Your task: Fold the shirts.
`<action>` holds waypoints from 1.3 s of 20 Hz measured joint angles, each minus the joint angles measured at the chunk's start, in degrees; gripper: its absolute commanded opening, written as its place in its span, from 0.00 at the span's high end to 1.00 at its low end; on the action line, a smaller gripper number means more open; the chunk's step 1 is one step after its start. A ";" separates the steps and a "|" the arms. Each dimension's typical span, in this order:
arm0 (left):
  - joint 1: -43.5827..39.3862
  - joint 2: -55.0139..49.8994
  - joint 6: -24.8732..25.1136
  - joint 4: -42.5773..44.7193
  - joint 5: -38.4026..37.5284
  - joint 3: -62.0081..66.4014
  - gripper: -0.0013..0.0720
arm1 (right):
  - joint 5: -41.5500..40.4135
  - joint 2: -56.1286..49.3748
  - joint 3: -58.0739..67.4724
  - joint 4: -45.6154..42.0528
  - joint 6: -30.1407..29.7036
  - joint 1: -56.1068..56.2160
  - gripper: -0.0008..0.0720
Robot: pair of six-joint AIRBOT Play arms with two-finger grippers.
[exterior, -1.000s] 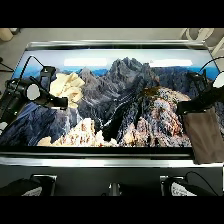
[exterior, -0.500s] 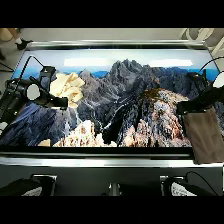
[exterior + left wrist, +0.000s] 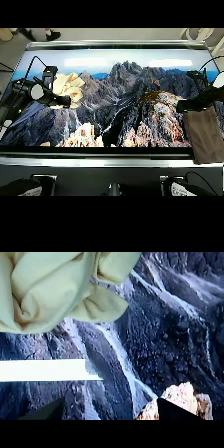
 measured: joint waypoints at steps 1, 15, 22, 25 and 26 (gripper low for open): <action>1.66 -1.57 -1.33 0.57 1.27 1.20 0.00 | -1.14 -0.02 0.00 -0.02 -1.22 0.00 0.19; 18.71 -31.69 -2.38 -19.26 1.18 21.42 0.94 | -6.86 -0.61 0.00 6.03 -7.98 0.00 0.07; 16.59 -17.57 10.45 -31.06 8.90 23.69 0.95 | -7.72 4.02 3.32 6.23 -11.13 0.00 0.07; 12.07 -4.61 14.29 -33.92 12.26 24.33 0.95 | -9.20 8.50 9.05 6.23 -11.82 0.00 0.07; 9.77 -0.57 15.10 -34.40 13.00 24.41 0.95 | -9.77 10.21 11.23 6.23 -11.98 0.00 0.10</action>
